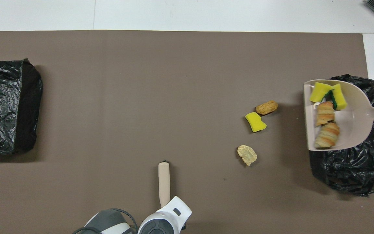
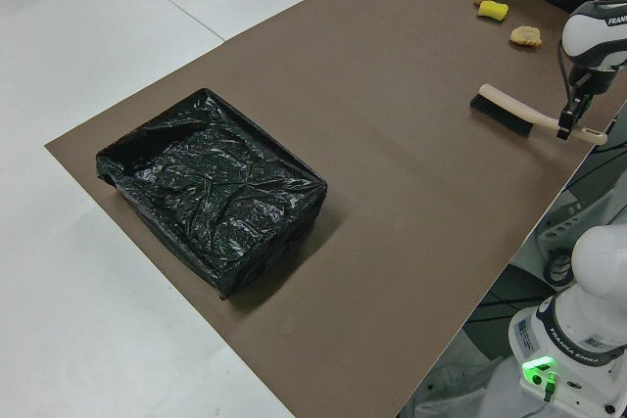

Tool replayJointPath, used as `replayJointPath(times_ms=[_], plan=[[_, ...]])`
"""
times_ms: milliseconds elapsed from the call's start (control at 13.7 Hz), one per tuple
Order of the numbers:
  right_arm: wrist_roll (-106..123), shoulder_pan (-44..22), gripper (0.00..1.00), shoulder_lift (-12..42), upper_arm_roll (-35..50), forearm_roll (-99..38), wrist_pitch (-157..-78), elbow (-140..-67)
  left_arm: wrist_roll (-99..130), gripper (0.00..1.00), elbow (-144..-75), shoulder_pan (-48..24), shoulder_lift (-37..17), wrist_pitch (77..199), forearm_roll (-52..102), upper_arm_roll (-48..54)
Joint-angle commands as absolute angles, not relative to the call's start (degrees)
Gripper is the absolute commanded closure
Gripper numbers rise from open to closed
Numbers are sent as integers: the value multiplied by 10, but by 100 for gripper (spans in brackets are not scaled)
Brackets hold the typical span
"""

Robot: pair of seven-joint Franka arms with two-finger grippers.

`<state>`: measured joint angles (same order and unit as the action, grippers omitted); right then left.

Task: Sweep and dump trash in bin
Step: 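Carry the loaded dustpan with the right gripper over the nearer trash bag, then tip the dustpan with the right gripper to dump scraps into the bag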

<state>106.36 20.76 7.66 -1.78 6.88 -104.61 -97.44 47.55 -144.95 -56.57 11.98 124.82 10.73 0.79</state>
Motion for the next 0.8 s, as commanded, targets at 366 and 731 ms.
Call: replayJointPath(times_ms=[366, 731], plan=[[989, 233, 100, 35, -8, 303, -1105, -1045, 370, 0, -1363, -445, 123, 1140, 81, -4], [890, 174, 100, 8, -9, 426, -1084, -1080, 184, 0, -1198, -270, 124, 1017, 39, -5]])
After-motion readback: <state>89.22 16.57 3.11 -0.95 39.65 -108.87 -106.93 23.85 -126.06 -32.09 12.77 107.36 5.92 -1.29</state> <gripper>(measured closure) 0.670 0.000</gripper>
